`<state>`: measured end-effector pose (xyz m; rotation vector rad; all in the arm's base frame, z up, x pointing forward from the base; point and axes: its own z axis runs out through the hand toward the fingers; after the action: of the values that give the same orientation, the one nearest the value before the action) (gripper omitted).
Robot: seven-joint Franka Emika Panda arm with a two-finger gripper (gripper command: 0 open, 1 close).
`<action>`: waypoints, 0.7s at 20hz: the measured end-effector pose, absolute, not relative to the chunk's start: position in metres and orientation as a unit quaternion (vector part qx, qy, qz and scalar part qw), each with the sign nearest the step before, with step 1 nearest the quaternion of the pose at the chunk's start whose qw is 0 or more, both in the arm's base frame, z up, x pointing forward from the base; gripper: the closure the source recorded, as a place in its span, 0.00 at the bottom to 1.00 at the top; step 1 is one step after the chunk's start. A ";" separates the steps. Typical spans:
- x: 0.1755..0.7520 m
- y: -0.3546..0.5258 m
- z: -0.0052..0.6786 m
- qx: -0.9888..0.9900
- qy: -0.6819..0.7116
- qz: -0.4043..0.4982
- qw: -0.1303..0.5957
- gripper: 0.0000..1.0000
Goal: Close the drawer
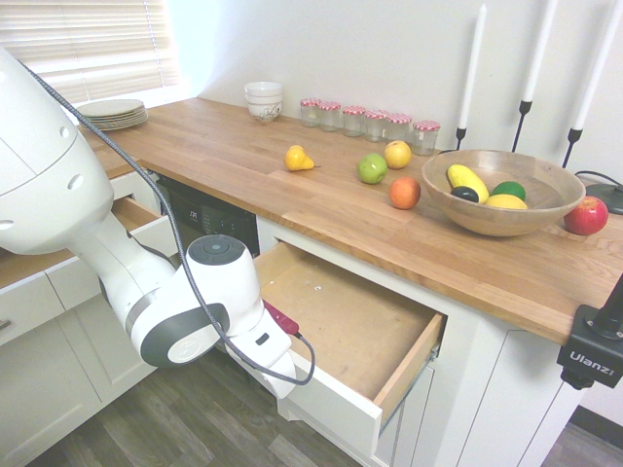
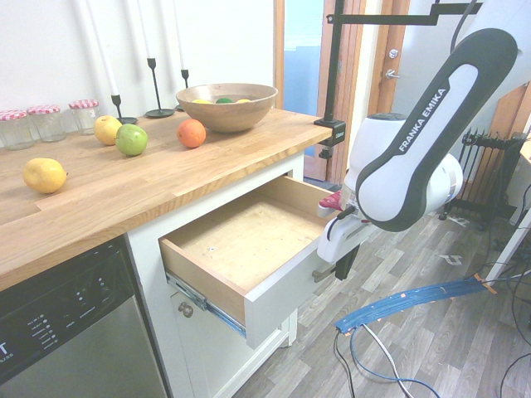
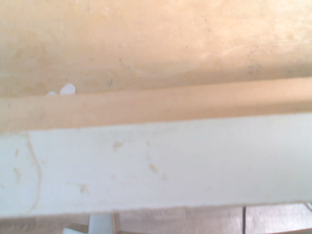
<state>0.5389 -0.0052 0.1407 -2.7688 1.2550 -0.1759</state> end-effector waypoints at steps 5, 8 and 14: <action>0.577 -0.004 0.138 -0.905 0.417 -0.068 0.059 1.00; 0.602 -0.004 0.139 -0.904 0.416 -0.072 0.064 1.00; 0.655 -0.006 0.138 -0.901 0.417 -0.092 0.071 1.00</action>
<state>0.6547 -0.0062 0.1377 -2.7103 1.2544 -0.2772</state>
